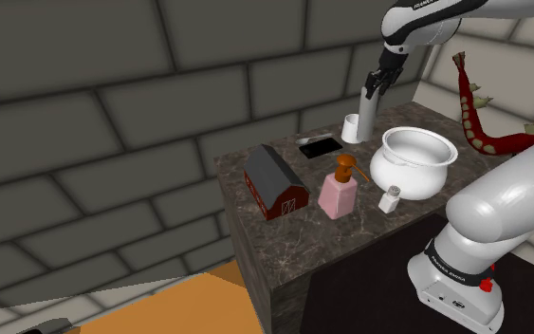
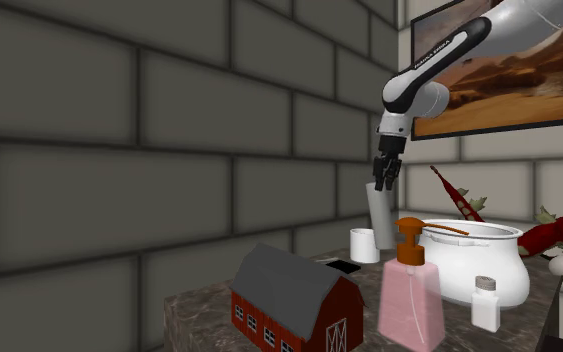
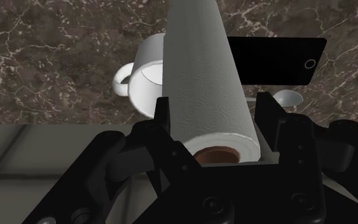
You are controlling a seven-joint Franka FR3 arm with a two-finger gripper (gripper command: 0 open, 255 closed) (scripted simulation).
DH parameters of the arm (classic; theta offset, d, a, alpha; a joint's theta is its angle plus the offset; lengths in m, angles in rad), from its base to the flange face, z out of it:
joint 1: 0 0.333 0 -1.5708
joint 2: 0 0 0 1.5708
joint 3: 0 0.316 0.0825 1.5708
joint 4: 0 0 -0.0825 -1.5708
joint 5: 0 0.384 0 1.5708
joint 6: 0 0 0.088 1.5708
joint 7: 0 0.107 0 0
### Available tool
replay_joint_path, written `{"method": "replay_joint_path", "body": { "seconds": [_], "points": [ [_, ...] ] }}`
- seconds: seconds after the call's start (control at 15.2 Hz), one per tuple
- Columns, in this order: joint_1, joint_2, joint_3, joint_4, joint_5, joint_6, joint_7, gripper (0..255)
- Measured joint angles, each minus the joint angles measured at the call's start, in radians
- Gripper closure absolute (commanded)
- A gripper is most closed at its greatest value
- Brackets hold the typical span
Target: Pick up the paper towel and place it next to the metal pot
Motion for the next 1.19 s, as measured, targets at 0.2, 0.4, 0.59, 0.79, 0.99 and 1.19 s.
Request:
{"method": "replay_joint_path", "body": {
  "seconds": [0.2,0.4,0.59,0.79,0.99,1.19],
  "points": [
    [0.0,0.008,-0.002,-0.034,0.003,0.042,-0.005,255],
    [0.002,0.022,-0.003,-0.061,0.008,0.082,-0.009,255],
    [0.003,0.044,-0.007,-0.08,0.016,0.122,-0.017,255],
    [0.004,0.053,-0.008,-0.096,0.019,0.147,-0.021,255],
    [0.003,0.053,-0.008,-0.099,0.02,0.151,-0.021,255],
    [0.003,0.053,-0.008,-0.099,0.02,0.151,-0.021,0]
  ]
}}
